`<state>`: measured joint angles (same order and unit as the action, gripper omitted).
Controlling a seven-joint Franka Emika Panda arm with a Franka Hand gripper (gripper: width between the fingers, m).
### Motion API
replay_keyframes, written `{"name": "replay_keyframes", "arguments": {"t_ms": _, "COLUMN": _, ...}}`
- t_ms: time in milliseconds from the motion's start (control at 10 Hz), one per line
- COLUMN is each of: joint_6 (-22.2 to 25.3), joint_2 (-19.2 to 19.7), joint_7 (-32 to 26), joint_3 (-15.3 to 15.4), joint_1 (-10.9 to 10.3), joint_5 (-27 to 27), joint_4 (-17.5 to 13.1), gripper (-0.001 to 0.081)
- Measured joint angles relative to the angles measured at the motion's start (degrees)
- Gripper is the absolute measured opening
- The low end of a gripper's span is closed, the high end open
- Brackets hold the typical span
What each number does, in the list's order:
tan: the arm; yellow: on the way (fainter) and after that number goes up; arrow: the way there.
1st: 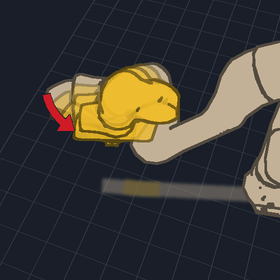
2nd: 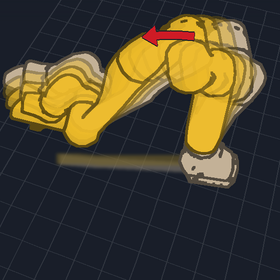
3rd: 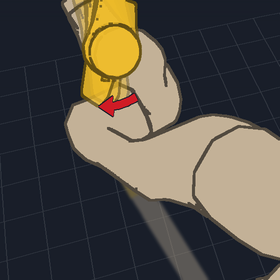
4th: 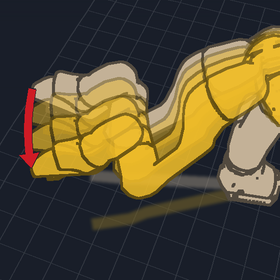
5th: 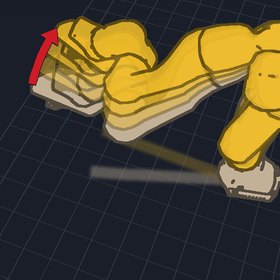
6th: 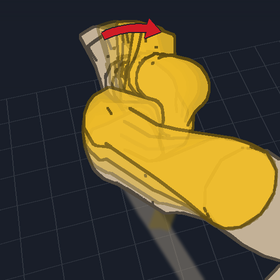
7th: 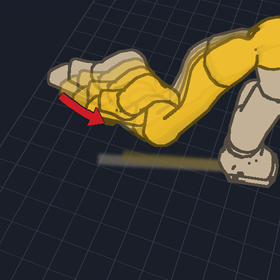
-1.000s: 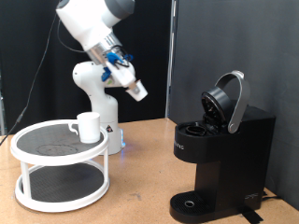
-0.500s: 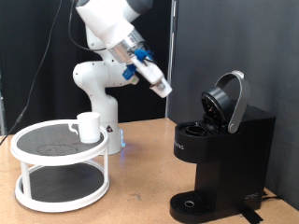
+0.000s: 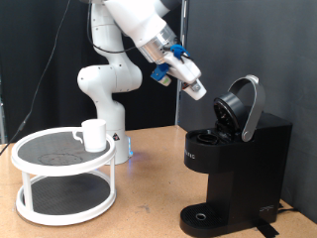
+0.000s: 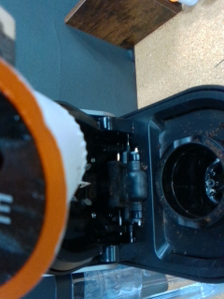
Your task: Make a cup of coffee with the keurig machine
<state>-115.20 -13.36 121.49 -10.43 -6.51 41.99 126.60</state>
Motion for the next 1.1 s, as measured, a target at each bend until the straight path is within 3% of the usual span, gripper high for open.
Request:
{"name": "replay_keyframes", "arguments": {"t_ms": 300, "joint_6": -0.6, "joint_2": 0.1, "joint_7": 0.0, "joint_3": 0.5, "joint_1": 0.0, "joint_5": -0.9, "joint_4": 0.8, "gripper": 0.0362}}
{"name": "replay_keyframes", "arguments": {"t_ms": 600, "joint_6": -6.3, "joint_2": 1.3, "joint_7": 0.7, "joint_3": 3.6, "joint_1": 0.0, "joint_5": -2.8, "joint_4": 3.1, "gripper": 0.0362}}
{"name": "replay_keyframes", "arguments": {"t_ms": 1100, "joint_6": -12.2, "joint_2": 3.9, "joint_7": 0.7, "joint_3": 6.7, "joint_1": 0.0, "joint_5": -3.9, "joint_4": 6.5, "gripper": 0.0362}}
